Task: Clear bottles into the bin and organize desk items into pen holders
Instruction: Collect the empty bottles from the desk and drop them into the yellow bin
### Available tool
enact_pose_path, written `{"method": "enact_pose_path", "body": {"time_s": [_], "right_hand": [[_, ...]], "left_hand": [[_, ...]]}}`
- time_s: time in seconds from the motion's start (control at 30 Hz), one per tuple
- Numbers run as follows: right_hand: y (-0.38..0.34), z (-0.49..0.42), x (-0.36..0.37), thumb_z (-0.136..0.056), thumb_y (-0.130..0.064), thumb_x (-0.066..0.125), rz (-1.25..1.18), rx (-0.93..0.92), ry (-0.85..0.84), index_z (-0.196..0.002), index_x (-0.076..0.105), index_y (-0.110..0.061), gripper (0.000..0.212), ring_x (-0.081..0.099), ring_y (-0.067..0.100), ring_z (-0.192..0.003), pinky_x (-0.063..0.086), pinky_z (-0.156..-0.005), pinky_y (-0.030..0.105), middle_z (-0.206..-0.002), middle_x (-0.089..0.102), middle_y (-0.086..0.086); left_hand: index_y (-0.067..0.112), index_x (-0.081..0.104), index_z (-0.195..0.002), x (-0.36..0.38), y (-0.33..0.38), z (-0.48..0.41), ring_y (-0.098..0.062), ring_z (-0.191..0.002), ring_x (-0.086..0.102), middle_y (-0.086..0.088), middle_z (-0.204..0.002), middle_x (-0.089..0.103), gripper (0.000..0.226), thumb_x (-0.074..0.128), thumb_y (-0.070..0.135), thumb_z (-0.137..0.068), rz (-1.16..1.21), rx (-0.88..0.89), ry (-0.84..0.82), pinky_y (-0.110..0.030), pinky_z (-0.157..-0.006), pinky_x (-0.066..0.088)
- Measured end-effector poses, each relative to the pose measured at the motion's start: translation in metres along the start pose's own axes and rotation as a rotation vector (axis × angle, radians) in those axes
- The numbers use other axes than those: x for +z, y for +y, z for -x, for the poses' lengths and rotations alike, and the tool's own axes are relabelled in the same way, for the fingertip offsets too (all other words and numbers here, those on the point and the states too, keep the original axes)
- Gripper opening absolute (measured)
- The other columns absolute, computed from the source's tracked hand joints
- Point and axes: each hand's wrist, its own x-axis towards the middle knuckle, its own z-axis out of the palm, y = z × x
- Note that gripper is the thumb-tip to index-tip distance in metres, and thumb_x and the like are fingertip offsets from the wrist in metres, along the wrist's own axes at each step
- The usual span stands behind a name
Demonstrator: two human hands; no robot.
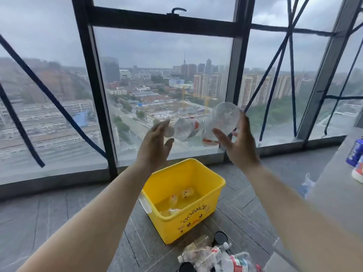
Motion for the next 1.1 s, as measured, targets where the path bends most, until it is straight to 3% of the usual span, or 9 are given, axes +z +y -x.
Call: {"method": "enact_pose_path", "body": {"time_s": [0.07, 0.1, 0.17, 0.3, 0.43, 0.57, 0.8, 0.93, 1.1], "right_hand": [[0.038, -0.011, 0.03, -0.083, -0.048, 0.066, 0.257, 0.373, -0.454, -0.152, -0.004, -0.016, 0.103, 0.017, 0.027, -0.145, 0.027, -0.115, 0.045, -0.161, 0.006, 0.006], [0.054, -0.01, 0.041, -0.083, -0.046, 0.067, 0.357, 0.521, -0.631, -0.152, -0.006, -0.015, 0.105, 0.015, 0.028, -0.146, 0.024, -0.116, 0.045, -0.161, 0.002, 0.007], [0.075, -0.002, 0.051, -0.083, -0.044, 0.068, 0.392, 0.565, -0.753, -0.153, 0.004, -0.014, 0.1, 0.023, 0.029, -0.144, 0.029, -0.114, 0.043, -0.16, 0.013, 0.008], [0.088, 0.009, 0.045, -0.084, -0.046, 0.066, 0.45, 0.492, -0.742, -0.151, 0.017, -0.016, 0.088, 0.036, 0.03, -0.137, 0.037, -0.108, 0.043, -0.154, 0.029, 0.008], [0.086, 0.021, 0.015, -0.084, -0.046, 0.066, 0.474, 0.486, -0.678, -0.151, 0.013, -0.017, 0.09, 0.03, 0.031, -0.139, 0.033, -0.111, 0.045, -0.157, 0.02, 0.009], [0.075, 0.04, -0.038, -0.086, -0.043, 0.063, 0.487, 0.423, -0.552, -0.15, 0.018, -0.017, 0.082, 0.032, 0.03, -0.137, 0.034, -0.109, 0.044, -0.155, 0.022, 0.008], [0.059, 0.126, -0.197, -0.088, -0.036, 0.061, 0.627, 0.347, -0.158, -0.127, 0.052, -0.016, 0.045, 0.051, 0.019, -0.119, 0.043, -0.097, 0.033, -0.131, 0.055, 0.0], [0.053, 0.191, -0.297, -0.089, -0.035, 0.059, 0.773, 0.458, -0.06, -0.128, 0.051, -0.019, 0.043, 0.051, 0.018, -0.121, 0.043, -0.097, 0.033, -0.133, 0.053, -0.002], [0.055, 0.262, -0.395, -0.086, -0.04, 0.064, 0.928, 0.656, -0.023, -0.131, 0.048, -0.022, 0.052, 0.042, 0.018, -0.127, 0.037, -0.101, 0.031, -0.137, 0.047, -0.003]], "left_hand": [[0.02, -0.014, -0.151, 0.024, -0.027, -0.012, -0.034, -0.147, -0.005, -0.005, -0.158, -0.02, 0.095, 0.056, 0.045, -0.091, -0.31, -0.232, -0.434, -0.047, -0.117, 0.004], [0.022, -0.021, -0.148, 0.034, -0.038, -0.013, -0.034, -0.145, -0.014, -0.003, -0.155, -0.029, 0.1, 0.055, 0.05, -0.09, -0.366, -0.308, -0.581, -0.05, -0.116, -0.004], [0.024, -0.019, -0.149, 0.054, -0.052, -0.01, -0.032, -0.146, -0.014, -0.004, -0.156, -0.025, 0.099, 0.054, 0.053, -0.089, -0.363, -0.301, -0.695, -0.051, -0.117, -0.004], [0.022, 0.002, -0.152, 0.076, -0.051, -0.003, -0.029, -0.147, 0.006, -0.004, -0.161, 0.0, 0.09, 0.056, 0.054, -0.088, -0.309, -0.22, -0.718, -0.05, -0.118, 0.009], [0.018, 0.029, -0.148, 0.082, -0.017, 0.009, -0.022, -0.139, 0.032, -0.003, -0.153, 0.033, 0.071, 0.06, 0.044, -0.089, -0.023, -0.135, -0.642, -0.039, -0.113, 0.03], [0.022, 0.05, -0.134, 0.083, 0.041, 0.021, -0.018, -0.129, 0.046, 0.001, -0.139, 0.051, 0.049, 0.063, 0.037, -0.089, 0.18, 0.057, -0.543, -0.032, -0.103, 0.038], [0.022, 0.064, -0.117, 0.119, 0.194, 0.043, -0.016, -0.113, 0.058, 0.002, -0.119, 0.064, 0.033, 0.068, 0.03, -0.085, 0.361, 0.331, -0.531, -0.032, -0.096, 0.046], [0.025, 0.065, -0.113, 0.144, 0.302, 0.074, -0.008, -0.108, 0.058, 0.008, -0.114, 0.063, 0.03, 0.069, 0.03, -0.084, 0.484, 0.493, -0.562, -0.021, -0.089, 0.041], [0.026, 0.058, -0.126, 0.182, 0.407, 0.114, -0.015, -0.12, 0.051, 0.003, -0.129, 0.054, 0.043, 0.067, 0.035, -0.085, 0.503, 0.64, -0.688, -0.029, -0.099, 0.041]]}}
